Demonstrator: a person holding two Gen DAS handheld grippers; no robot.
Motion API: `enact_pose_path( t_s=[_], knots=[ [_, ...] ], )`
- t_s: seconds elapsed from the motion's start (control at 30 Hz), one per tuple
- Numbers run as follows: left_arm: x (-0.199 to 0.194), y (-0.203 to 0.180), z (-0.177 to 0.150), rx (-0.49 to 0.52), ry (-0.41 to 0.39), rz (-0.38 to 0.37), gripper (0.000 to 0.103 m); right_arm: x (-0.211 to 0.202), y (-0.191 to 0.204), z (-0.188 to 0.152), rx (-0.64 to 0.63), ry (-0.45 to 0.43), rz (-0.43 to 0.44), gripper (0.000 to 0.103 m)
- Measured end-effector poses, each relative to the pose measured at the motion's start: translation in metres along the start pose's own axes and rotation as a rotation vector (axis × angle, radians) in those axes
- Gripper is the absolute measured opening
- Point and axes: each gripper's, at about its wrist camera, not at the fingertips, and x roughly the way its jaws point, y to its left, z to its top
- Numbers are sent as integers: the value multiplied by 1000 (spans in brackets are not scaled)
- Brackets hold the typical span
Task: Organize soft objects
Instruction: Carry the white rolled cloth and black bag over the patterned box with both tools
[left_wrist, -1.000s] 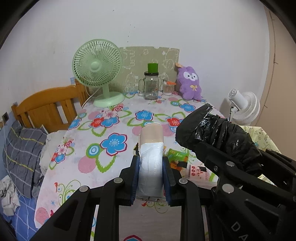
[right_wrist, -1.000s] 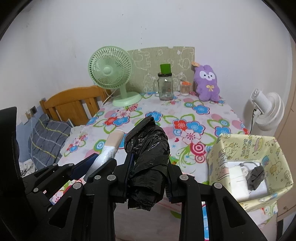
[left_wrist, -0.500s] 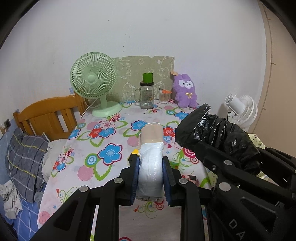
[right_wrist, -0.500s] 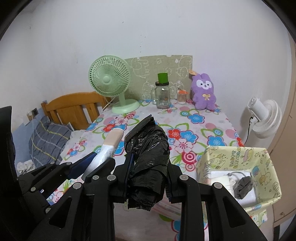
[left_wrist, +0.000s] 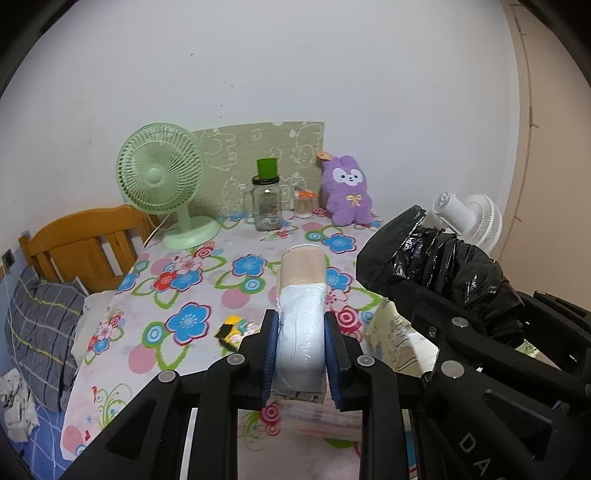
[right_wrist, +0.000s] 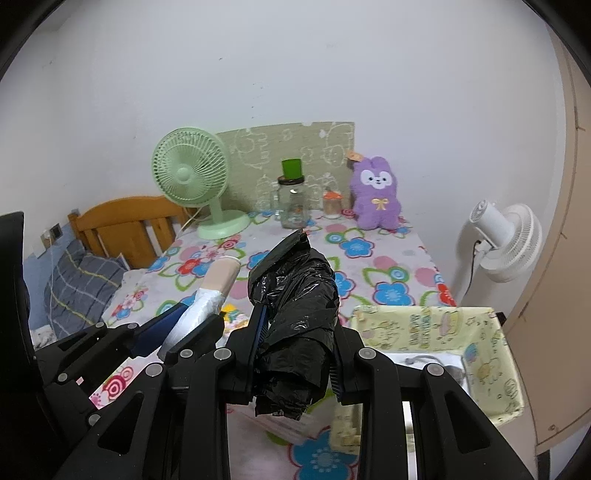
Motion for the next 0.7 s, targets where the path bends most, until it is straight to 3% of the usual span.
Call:
enact_pose_path(
  t_s=[0.7],
  knots=[
    [36, -74, 10, 110, 35, -124, 23, 4, -78, -5, 74, 22, -100, 33]
  ],
)
